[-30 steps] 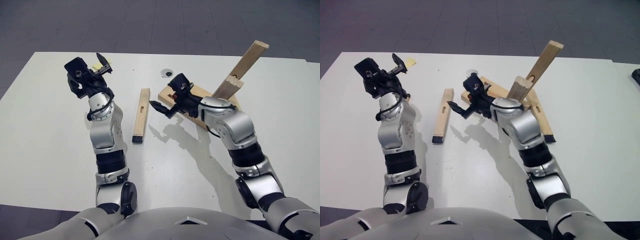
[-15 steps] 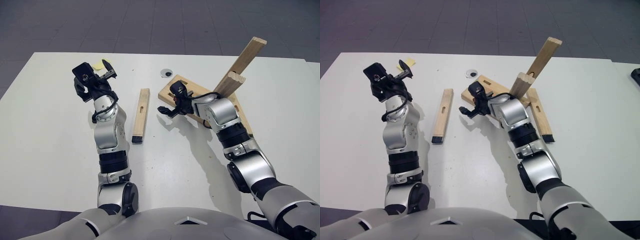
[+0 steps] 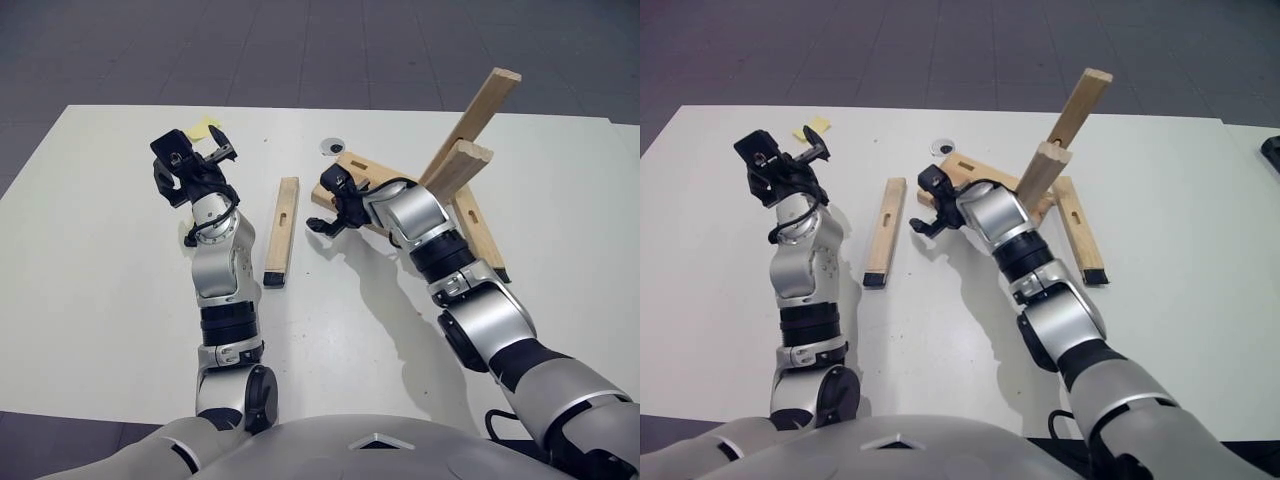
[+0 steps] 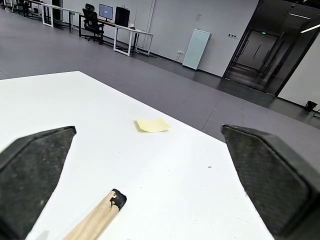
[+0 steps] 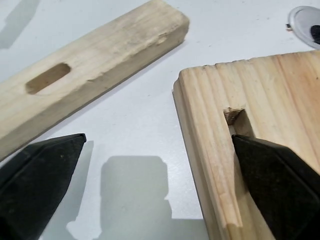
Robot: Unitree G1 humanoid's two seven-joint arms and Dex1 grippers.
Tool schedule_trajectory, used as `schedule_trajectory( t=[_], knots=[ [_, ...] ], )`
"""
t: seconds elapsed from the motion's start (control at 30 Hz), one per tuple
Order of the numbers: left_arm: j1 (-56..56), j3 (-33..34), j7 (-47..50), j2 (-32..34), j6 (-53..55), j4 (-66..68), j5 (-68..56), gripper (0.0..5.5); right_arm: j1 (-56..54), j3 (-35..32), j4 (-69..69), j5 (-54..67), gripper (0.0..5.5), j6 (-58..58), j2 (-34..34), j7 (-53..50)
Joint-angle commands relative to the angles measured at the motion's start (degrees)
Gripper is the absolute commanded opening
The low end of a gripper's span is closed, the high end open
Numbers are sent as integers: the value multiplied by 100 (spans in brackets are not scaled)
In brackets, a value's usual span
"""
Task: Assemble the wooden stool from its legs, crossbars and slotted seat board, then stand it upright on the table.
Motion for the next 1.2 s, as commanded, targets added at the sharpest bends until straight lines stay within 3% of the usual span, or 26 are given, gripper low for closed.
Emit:
schedule_trajectory(
  t=[0.03, 0.3, 0.4, 0.5, 0.83, 1.2],
  knots=[
    [45, 9, 37, 13, 20, 35, 19, 540, 111, 384, -403, 187, 539, 391, -573, 1039],
    [111, 36, 39, 38, 61, -67, 43, 540, 218, 1745, -3378, 100, 539, -77, -3179, 3570],
    [175, 19, 39, 25, 68, -118, 56, 540, 384, 1846, -3951, -166, 539, -525, -3738, 3743],
    [185, 29, 37, 56, 32, -120, 58, 540, 660, 1280, -4031, -337, 539, -1165, -3488, 2960],
    [213, -20, 18, 44, 67, -59, 46, 540, 1381, 652, -2640, -165, 539, -736, -1680, 1289],
    [263, -49, 55, -4, 67, -65, 61, 540, 1199, 783, -2075, -281, 539, -619, -1301, 1228]
  ],
)
